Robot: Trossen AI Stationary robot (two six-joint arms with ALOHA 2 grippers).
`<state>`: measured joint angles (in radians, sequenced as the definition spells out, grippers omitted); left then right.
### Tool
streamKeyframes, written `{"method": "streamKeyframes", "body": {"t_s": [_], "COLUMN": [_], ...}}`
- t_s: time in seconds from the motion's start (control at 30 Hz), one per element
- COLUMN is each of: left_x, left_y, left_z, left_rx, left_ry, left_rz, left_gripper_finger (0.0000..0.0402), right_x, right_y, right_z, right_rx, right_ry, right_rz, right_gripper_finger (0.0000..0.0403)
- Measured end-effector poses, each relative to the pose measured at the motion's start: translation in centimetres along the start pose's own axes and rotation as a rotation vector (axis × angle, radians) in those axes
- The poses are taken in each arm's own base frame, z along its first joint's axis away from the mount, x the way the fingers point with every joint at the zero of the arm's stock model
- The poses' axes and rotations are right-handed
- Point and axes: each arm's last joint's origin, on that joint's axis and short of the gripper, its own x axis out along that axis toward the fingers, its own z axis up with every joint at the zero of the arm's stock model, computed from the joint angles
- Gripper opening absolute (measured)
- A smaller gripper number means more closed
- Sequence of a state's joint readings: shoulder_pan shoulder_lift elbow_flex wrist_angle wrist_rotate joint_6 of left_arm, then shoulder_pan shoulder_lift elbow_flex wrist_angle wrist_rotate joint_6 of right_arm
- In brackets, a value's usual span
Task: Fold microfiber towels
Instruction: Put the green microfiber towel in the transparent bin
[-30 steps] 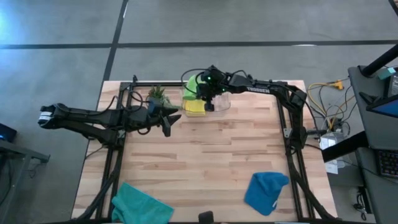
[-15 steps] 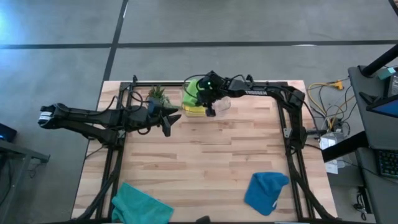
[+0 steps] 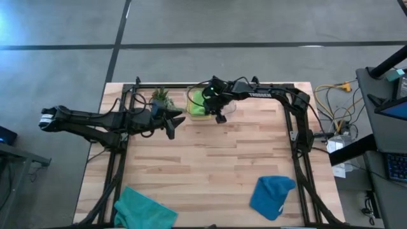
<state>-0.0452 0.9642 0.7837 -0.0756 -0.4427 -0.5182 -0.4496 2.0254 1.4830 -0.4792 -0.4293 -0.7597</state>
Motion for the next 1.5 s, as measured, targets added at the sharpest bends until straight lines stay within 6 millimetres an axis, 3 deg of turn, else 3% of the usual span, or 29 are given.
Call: {"method": "streamKeyframes", "body": {"t_s": [0.2, 0.57, 0.8, 0.93, 1.07, 1.3, 1.5], "left_x": [0.1, 0.1, 0.1, 0.2, 0.3, 0.5, 0.6], "left_y": [0.0, 0.1, 0.2, 0.4, 0.6, 1.0, 1.3], "left_z": [0.0, 0.0, 0.0, 0.0, 0.1, 0.3, 0.5], "left_rx": [0.002, 0.004, 0.010, 0.010, 0.014, 0.052, 0.048], "left_ry": [0.000, -0.003, -0.003, -0.004, -0.005, -0.011, -0.013], "left_rz": [0.007, 0.013, 0.020, 0.030, 0.045, 0.065, 0.072], "left_gripper_finger": [0.0161, 0.0161, 0.0161, 0.0161, 0.0161, 0.0161, 0.0161], "right_x": [-0.4, -2.4, -4.7, -6.2, -6.6, -4.4, -2.6], "right_y": [-0.2, -1.3, -2.6, -4.4, -5.6, -6.0, -6.8], "right_z": [0.2, 2.3, 3.1, 2.3, -0.2, -1.9, -2.6], "right_rx": [0.035, 0.051, 0.156, 0.319, 0.521, 0.578, 0.601], "right_ry": [0.003, -0.019, -0.021, -0.047, -0.001, 0.110, 0.247], "right_rz": [-0.009, -0.038, -0.059, -0.114, -0.174, -0.224, -0.317], "right_gripper_finger": [0.0020, 0.0097, 0.0120, 0.0111, 0.0088, 0.0019, 0.0009]}}
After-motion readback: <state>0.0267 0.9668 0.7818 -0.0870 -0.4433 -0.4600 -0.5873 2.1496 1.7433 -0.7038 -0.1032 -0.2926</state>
